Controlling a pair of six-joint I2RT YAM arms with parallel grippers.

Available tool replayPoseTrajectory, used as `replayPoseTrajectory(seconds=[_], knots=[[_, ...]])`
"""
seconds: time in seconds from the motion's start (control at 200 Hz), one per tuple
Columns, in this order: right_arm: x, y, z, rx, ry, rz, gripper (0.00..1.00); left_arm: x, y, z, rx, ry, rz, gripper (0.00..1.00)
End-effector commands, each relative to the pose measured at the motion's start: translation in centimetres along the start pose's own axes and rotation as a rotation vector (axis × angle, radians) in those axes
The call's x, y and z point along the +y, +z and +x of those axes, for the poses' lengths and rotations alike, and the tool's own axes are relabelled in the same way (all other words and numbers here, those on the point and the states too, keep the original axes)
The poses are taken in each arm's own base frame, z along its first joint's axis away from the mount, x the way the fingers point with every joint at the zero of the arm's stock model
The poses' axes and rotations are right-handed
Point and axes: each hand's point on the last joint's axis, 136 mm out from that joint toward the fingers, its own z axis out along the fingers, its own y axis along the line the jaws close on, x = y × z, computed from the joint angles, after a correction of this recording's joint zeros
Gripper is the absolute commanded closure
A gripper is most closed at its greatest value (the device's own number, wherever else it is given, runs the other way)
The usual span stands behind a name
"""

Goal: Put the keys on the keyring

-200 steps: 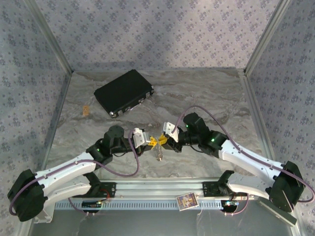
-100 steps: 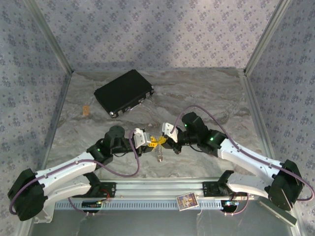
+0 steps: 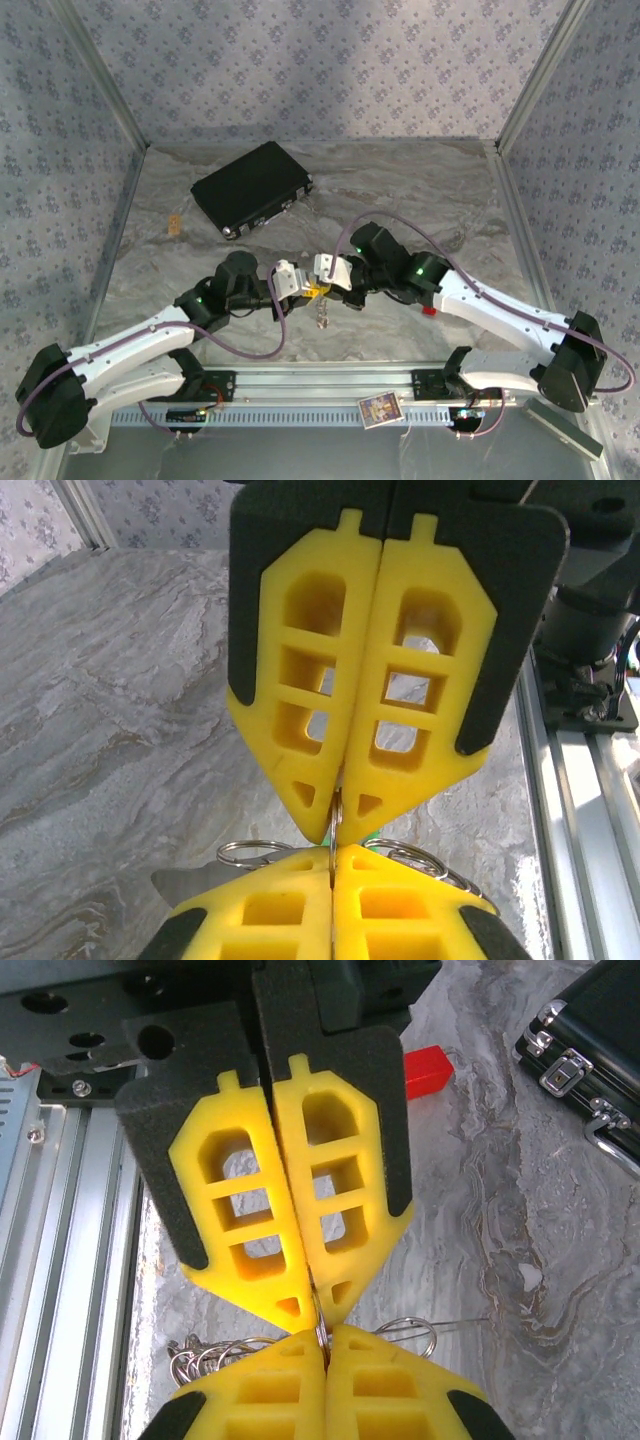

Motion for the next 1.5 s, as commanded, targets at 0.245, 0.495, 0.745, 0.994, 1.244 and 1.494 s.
replayPoseTrajectory(seconds=[0.245,0.495,0.745,0.994,1.244,1.494], knots=[[0.0,-1.5,-0.4,-0.147,0.084,-0.001,0.75,-0.1,-0.1,-2.1,-0.076,0.032,0.013,1.00],[0.2,-1.3,0.2,-0.192,0.138,-0.008,0.67,0.0,0.1,-2.4,-0.144,0.015,0.005,1.00],[-1.4,-2.6,1.2,-0.110,0.016,0.199,0.68,0.3,0.2,-2.3,-0.147,-0.014,-0.011,1.00],[-2.1,-3.2,1.3,-0.075,-0.100,0.315,0.71,0.7,0.4,-2.5,-0.154,-0.037,-0.021,1.00],[-1.5,-2.4,1.4,-0.070,-0.103,0.280,0.75,0.7,0.4,-2.4,-0.151,-0.039,-0.021,1.00],[-1.4,-2.1,0.9,-0.083,-0.109,0.264,0.83,0.7,0.4,-2.6,-0.158,-0.039,-0.021,1.00]])
